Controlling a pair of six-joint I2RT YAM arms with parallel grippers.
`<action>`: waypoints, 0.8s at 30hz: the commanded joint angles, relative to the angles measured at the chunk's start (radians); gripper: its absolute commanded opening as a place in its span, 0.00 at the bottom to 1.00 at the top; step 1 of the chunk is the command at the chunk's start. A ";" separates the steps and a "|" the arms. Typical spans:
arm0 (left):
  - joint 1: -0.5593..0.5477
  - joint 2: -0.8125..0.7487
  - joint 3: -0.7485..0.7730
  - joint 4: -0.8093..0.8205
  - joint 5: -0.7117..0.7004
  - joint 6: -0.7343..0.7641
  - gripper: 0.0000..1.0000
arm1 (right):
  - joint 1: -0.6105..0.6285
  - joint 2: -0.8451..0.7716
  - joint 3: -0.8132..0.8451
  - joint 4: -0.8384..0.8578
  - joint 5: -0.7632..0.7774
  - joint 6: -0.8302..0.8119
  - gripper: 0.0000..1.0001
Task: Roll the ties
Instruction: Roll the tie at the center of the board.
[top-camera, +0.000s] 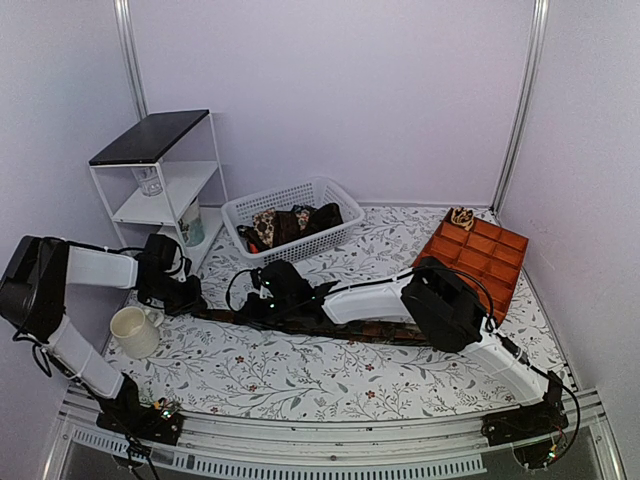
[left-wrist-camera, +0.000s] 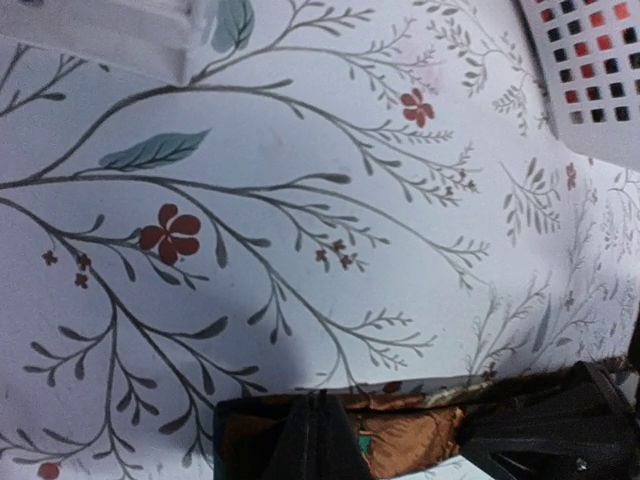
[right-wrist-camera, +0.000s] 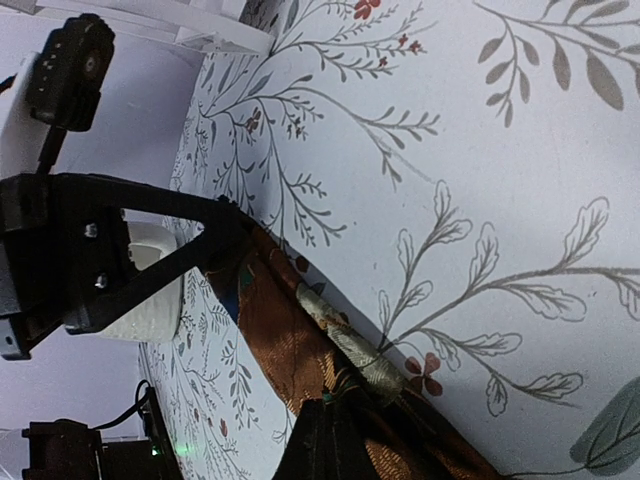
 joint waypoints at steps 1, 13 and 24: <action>0.005 0.053 -0.031 0.062 -0.065 0.024 0.00 | -0.013 -0.006 -0.055 -0.130 0.066 -0.024 0.00; 0.055 -0.019 0.085 -0.089 -0.137 0.073 0.03 | -0.015 -0.018 -0.058 -0.140 0.080 -0.046 0.00; 0.070 -0.096 0.186 -0.225 -0.057 0.115 0.09 | -0.016 -0.128 -0.056 -0.194 0.045 -0.109 0.00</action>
